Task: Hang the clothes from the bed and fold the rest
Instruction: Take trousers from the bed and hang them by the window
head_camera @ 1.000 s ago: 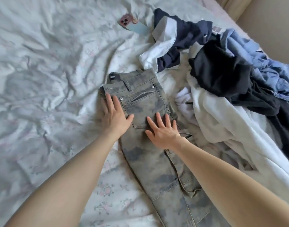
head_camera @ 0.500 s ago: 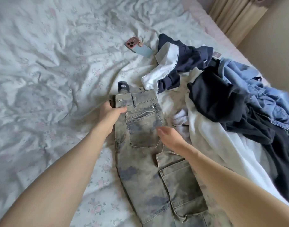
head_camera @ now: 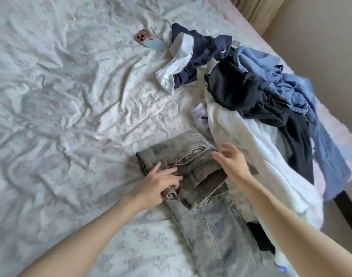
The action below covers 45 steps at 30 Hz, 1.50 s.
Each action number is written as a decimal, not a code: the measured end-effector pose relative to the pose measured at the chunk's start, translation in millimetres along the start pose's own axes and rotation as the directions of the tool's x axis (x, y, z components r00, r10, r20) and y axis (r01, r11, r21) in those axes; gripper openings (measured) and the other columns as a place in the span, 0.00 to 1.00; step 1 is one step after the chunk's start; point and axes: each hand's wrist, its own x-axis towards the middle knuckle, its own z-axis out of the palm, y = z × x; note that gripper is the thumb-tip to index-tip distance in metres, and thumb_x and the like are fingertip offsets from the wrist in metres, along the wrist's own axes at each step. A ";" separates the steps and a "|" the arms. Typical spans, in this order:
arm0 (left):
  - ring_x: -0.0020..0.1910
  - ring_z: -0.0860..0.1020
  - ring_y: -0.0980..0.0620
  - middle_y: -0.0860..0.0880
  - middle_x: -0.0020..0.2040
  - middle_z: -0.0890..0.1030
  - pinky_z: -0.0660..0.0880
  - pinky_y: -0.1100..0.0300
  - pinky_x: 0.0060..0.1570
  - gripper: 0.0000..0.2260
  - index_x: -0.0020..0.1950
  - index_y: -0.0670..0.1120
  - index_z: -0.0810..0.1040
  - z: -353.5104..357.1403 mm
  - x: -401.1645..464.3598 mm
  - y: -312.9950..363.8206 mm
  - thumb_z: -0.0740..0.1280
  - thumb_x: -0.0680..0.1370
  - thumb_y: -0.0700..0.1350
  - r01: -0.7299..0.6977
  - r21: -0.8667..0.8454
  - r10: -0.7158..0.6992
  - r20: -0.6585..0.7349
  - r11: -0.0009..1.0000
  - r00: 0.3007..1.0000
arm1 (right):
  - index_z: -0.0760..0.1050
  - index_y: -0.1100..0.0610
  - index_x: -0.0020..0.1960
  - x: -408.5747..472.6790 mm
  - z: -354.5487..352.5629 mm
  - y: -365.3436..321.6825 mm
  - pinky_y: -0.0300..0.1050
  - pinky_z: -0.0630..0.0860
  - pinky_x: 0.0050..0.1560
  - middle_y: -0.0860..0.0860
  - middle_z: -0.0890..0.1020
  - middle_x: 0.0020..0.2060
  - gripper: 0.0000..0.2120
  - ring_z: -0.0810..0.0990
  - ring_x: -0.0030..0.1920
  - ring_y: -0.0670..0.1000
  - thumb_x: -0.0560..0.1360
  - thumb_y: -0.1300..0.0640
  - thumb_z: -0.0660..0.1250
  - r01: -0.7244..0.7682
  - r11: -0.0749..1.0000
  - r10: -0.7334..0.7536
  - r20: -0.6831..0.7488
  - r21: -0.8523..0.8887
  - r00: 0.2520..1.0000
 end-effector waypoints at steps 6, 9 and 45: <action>0.74 0.45 0.53 0.49 0.73 0.65 0.38 0.43 0.73 0.21 0.59 0.44 0.75 44.0 -22.9 25.2 0.59 0.70 0.29 -0.036 0.098 0.014 0.214 0.995 0.977 | 0.73 0.55 0.65 -32.1 8.2 60.4 0.29 0.60 0.49 0.56 0.74 0.59 0.19 0.73 0.51 0.48 0.76 0.67 0.61 0.193 0.944 -0.221 -0.081 -0.266 0.972; 0.76 0.41 0.54 0.51 0.77 0.53 0.34 0.44 0.72 0.21 0.68 0.51 0.68 57.4 -26.4 35.5 0.58 0.76 0.41 -0.012 0.248 -0.105 0.455 0.969 0.884 | 0.67 0.53 0.71 -35.5 13.7 79.5 0.40 0.66 0.59 0.57 0.68 0.66 0.23 0.71 0.62 0.59 0.77 0.66 0.57 0.161 0.879 -0.152 0.056 -0.449 0.987; 0.34 0.72 0.54 0.52 0.39 0.74 0.64 0.59 0.29 0.32 0.63 0.52 0.59 -24.1 44.5 -30.2 0.72 0.68 0.59 0.633 0.170 -0.653 0.287 0.755 0.701 | 0.67 0.55 0.63 96.2 50.8 -34.1 0.49 0.65 0.53 0.52 0.73 0.56 0.21 0.70 0.60 0.54 0.73 0.51 0.66 0.740 0.094 -0.167 0.722 -0.666 0.671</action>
